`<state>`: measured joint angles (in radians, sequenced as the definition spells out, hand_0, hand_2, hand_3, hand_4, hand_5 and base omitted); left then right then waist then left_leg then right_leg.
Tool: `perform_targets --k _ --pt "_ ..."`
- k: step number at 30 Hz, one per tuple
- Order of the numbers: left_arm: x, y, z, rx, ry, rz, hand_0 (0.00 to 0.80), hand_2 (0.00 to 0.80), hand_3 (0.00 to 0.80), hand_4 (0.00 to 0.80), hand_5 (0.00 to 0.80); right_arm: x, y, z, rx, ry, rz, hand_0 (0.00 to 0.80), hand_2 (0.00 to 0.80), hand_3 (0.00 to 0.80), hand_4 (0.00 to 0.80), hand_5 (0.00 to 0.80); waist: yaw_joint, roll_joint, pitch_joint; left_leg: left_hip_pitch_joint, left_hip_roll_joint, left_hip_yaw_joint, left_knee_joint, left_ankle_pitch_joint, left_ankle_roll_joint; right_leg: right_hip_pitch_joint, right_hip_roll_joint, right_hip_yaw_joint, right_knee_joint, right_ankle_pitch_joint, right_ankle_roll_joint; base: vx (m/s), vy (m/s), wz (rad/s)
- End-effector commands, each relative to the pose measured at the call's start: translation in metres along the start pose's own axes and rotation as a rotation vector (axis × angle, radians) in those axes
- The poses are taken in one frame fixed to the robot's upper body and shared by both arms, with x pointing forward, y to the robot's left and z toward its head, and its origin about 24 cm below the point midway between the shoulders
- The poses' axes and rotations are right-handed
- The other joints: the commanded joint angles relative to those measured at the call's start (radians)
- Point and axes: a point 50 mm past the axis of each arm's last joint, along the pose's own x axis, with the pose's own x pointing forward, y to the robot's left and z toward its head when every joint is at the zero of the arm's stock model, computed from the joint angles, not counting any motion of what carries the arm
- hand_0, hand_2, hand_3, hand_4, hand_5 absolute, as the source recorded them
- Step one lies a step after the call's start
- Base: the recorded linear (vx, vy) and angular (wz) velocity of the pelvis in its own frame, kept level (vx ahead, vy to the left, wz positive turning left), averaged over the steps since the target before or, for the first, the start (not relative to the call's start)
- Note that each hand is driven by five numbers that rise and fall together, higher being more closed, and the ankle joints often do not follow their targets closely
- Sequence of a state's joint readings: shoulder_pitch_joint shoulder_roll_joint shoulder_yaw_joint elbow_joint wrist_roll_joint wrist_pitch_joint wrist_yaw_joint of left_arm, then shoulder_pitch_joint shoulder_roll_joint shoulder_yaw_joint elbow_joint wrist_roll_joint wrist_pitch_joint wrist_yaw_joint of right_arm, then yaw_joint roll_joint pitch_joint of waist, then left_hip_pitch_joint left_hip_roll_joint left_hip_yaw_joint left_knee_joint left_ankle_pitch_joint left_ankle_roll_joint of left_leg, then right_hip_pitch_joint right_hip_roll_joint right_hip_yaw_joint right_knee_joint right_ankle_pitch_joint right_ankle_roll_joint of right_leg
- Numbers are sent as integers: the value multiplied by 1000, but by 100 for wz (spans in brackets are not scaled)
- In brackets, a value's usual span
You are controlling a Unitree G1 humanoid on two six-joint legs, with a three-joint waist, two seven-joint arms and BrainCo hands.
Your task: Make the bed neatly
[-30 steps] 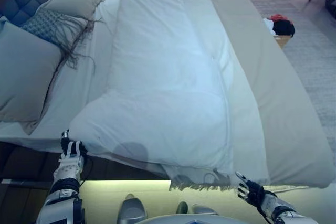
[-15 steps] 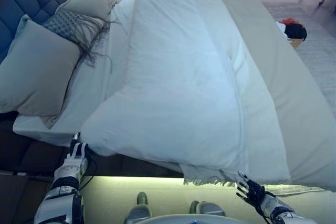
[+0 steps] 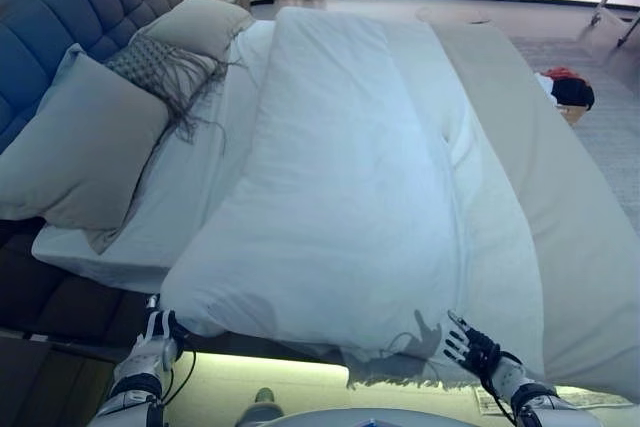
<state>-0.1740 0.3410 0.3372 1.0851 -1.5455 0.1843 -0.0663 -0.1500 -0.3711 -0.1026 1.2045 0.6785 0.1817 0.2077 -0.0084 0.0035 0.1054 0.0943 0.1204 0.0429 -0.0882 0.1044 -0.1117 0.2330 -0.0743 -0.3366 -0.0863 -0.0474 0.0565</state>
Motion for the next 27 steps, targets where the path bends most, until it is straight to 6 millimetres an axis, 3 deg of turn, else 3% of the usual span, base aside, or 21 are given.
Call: perform_targets --k 1,5,11,17,22,25,27 --pt "-30 -24 112 -89 -481 -173 800 800 800 800 800 -5 -21 -4 2 16 -62 0 0 0 0 0 123 3 -45 32 -59 -9 26 -93 59 -66 -138 55 27 98 56 -25 100 3" --pt "-19 -25 83 -43 -385 -191 800 800 800 800 800 -5 -18 4 -37 -6 -50 0 0 0 0 0 121 -3 -9 9 -63 -9 70 -112 65 -88 -147 52 77 77 50 -56 119 8" --pt "-5 -50 56 -28 -306 -237 800 800 800 800 800 -3 -4 30 -61 -91 -25 0 0 0 0 0 123 -13 71 -76 -73 0 163 -141 70 -153 -160 77 115 79 53 -169 123 3" --pt "-6 -57 67 23 -306 -234 800 800 800 800 800 -2 0 22 -58 -90 11 0 0 0 0 0 120 -43 96 -65 -70 24 212 -187 80 -123 -168 123 65 120 92 37 85 2" --pt "-6 -68 68 54 -295 -251 800 800 800 800 800 -1 4 15 -20 -107 37 0 0 0 0 0 105 -64 119 -75 -90 30 255 -225 105 -127 -181 170 81 126 123 -8 90 11" --pt "-5 -90 67 61 -299 -300 800 800 800 800 800 1 18 17 -18 -128 86 0 0 0 0 0 86 -68 168 -112 -94 16 314 -246 122 -216 -109 174 276 21 89 -146 125 15" --pt "-5 -108 66 43 -314 -341 800 800 800 800 800 2 28 18 -29 -133 128 0 0 0 0 0 71 -76 213 -160 -103 -1 381 -269 132 -310 -20 173 435 -67 46 -184 94 21"
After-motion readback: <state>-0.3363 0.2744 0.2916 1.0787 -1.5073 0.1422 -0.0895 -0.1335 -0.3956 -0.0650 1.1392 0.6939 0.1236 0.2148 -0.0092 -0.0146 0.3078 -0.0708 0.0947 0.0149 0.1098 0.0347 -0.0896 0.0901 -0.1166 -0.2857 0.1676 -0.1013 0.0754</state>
